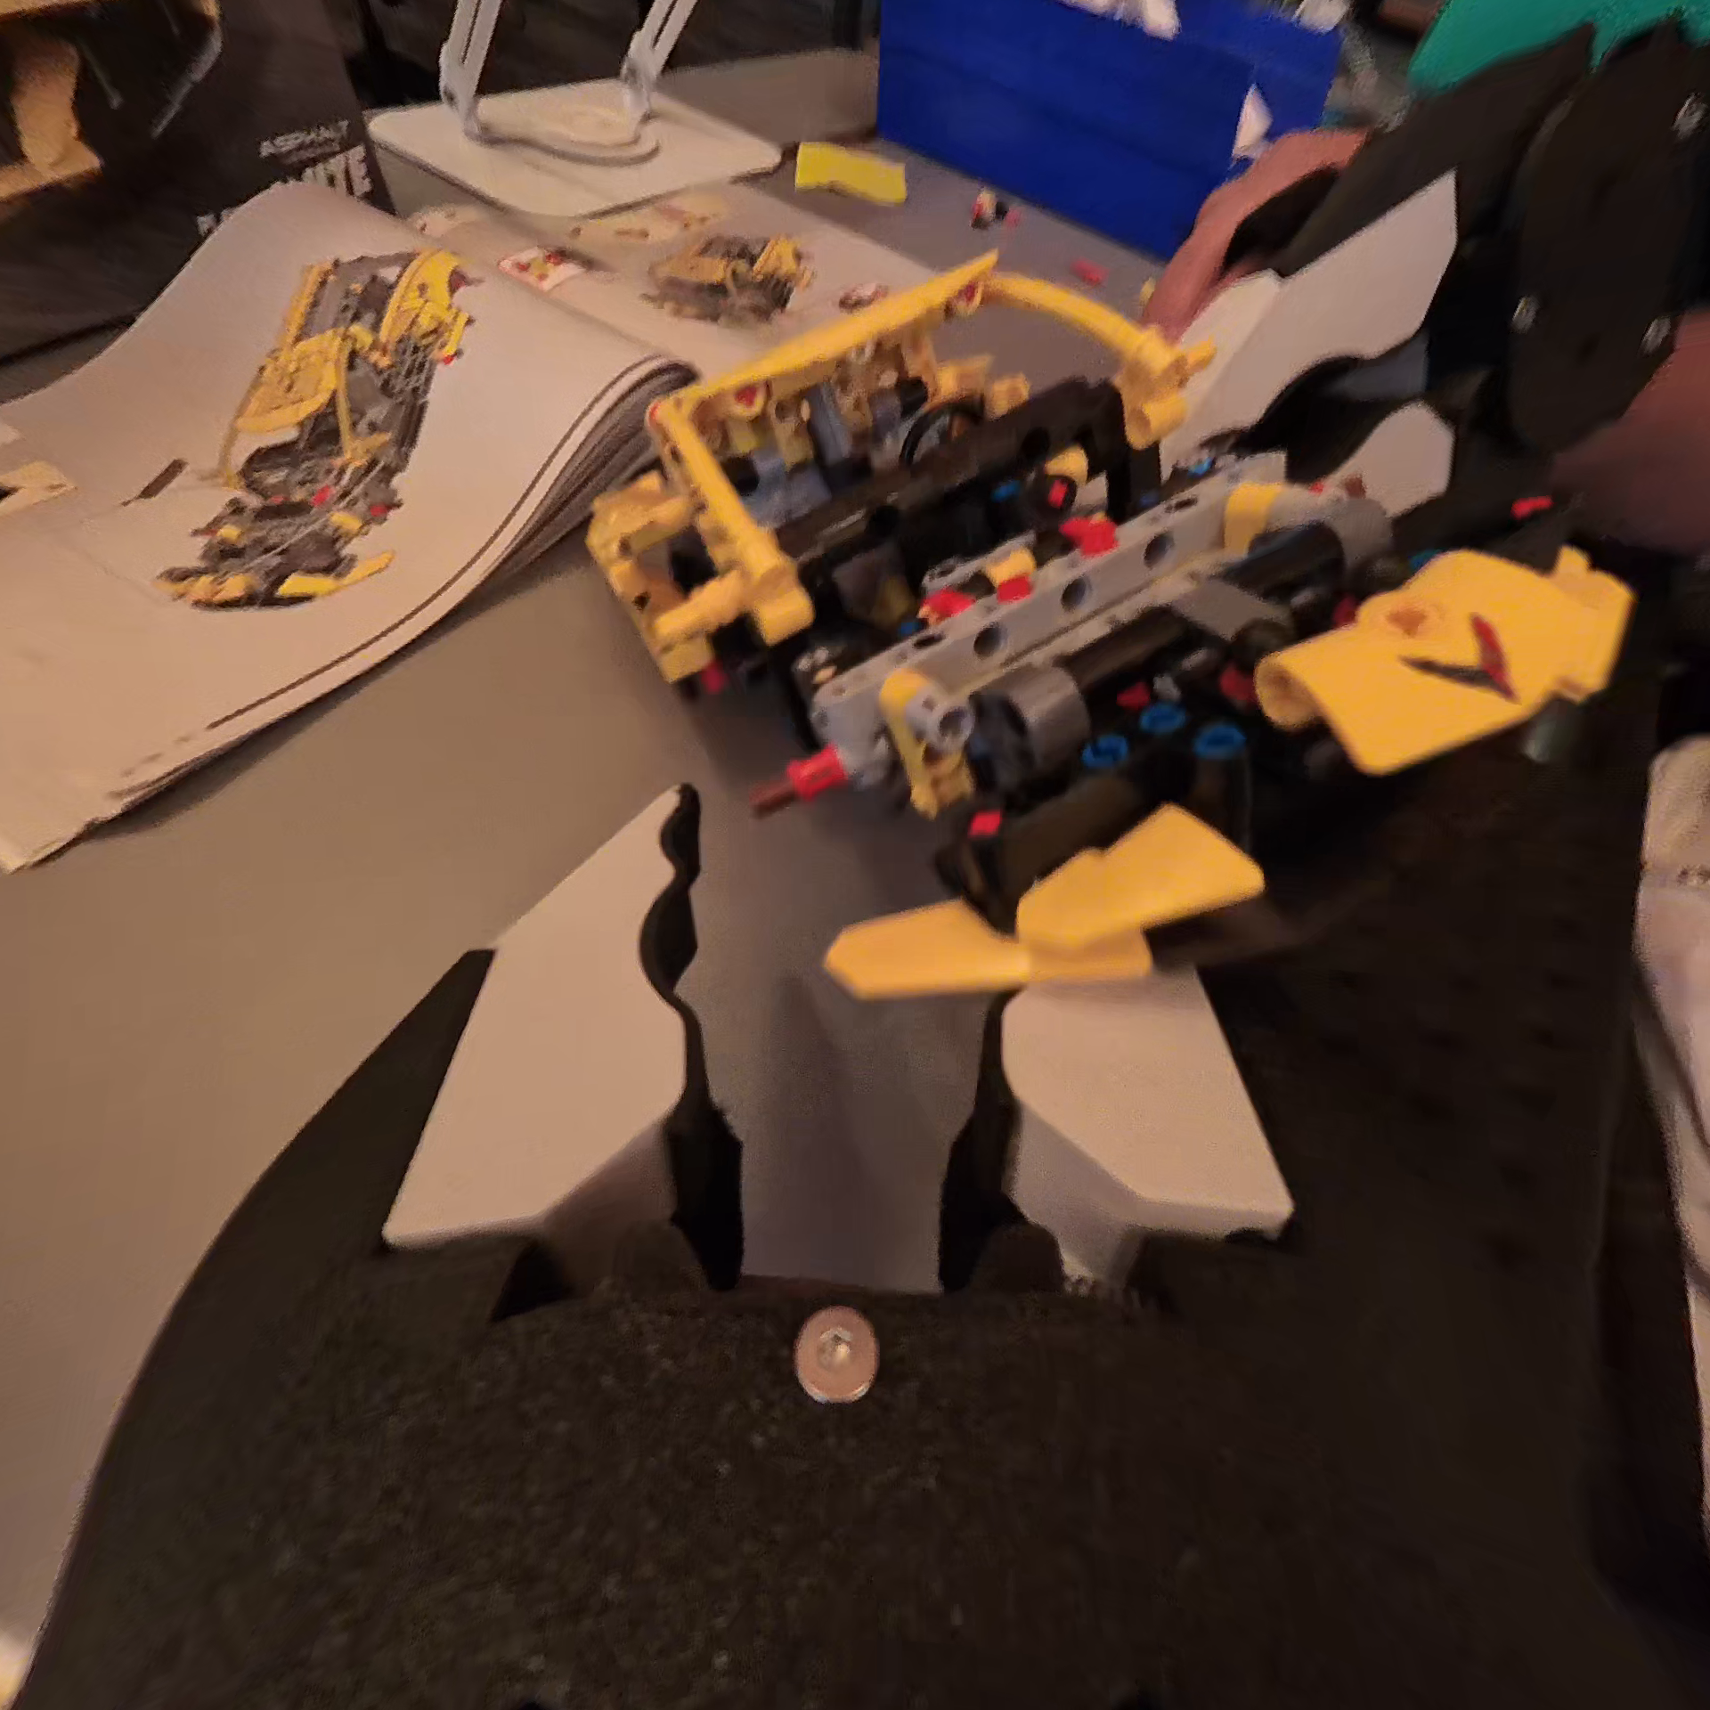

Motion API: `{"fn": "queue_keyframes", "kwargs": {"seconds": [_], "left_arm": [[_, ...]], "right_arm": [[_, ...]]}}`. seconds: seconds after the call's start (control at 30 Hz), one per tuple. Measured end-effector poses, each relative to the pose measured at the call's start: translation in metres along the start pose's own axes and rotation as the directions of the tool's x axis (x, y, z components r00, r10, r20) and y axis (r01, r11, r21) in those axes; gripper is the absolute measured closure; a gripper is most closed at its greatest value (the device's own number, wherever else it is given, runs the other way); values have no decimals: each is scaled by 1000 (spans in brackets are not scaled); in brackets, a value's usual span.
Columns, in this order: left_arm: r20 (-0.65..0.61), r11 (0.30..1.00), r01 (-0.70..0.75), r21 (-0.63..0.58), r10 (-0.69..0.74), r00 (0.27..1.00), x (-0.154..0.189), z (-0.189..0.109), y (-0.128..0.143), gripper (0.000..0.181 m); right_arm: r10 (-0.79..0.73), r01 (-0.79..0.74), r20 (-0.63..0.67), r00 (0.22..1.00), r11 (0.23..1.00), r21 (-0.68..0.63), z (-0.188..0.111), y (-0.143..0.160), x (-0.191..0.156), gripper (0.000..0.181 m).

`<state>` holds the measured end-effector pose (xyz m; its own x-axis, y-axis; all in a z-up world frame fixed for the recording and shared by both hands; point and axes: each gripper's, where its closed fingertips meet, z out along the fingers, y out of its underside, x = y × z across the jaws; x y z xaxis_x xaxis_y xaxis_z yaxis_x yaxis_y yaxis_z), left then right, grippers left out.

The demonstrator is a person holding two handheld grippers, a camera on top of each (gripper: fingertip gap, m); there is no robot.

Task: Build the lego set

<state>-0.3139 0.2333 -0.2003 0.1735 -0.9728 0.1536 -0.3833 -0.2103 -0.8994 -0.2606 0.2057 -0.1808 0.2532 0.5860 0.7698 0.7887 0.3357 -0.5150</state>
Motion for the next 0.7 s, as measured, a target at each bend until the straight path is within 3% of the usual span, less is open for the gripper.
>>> {"fn": "queue_keyframes", "kwargs": {"seconds": [0.13,0.33,0.4,0.47,0.53,0.7], "left_arm": [[56,989,0,-149,9,998,-11,-26,19,118],[35,927,4,-376,10,999,-18,-29,38,118],[-14,855,26,-518,-39,999,-14,-38,60,119],[17,788,42,-614,-40,999,-23,-52,76,121],[-21,782,34,-622,-60,998,-19,-54,76,123],[-48,932,61,-356,-83,995,-27,-3,20,123]], "right_arm": [[-54,54,15,998,998,-39,-1,15,-4,175],[-117,117,7,993,991,-70,1,22,-8,174],[-125,127,26,992,989,-79,2,26,-14,174],[-136,140,49,990,987,-80,3,28,-22,174],[-176,180,51,983,980,-89,4,29,-27,174],[-239,247,83,967,964,-97,9,35,-41,173]]}}
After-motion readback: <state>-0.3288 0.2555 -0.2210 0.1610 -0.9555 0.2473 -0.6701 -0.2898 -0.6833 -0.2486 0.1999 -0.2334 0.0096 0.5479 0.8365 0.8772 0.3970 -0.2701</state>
